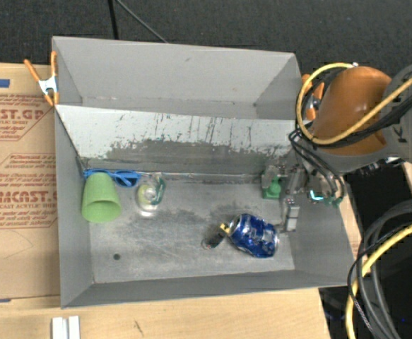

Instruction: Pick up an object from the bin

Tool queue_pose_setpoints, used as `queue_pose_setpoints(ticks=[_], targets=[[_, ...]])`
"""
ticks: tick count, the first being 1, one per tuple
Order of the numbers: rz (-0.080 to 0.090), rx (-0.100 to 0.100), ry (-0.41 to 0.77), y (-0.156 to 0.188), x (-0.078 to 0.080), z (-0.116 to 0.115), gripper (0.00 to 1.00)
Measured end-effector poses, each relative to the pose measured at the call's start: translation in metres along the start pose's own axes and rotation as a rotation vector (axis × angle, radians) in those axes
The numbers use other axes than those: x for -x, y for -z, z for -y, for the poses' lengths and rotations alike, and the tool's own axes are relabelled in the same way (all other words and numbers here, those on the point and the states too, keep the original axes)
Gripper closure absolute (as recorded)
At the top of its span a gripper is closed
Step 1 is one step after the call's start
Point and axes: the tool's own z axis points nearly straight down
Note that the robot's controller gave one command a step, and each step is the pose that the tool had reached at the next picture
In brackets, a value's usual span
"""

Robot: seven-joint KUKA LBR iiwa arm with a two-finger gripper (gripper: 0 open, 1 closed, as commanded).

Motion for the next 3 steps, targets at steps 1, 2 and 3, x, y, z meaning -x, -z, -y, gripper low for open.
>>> queue_pose_setpoints(ticks=[1,2,3], targets=[[-0.002,0.001,0.019,-0.109,-0.037,-0.007,0.0],[0.007,0.001,-0.099,-0.074,-0.045,-0.025,0.0],[0.005,0.002,-0.287,-0.067,-0.055,-0.042,0.0]])
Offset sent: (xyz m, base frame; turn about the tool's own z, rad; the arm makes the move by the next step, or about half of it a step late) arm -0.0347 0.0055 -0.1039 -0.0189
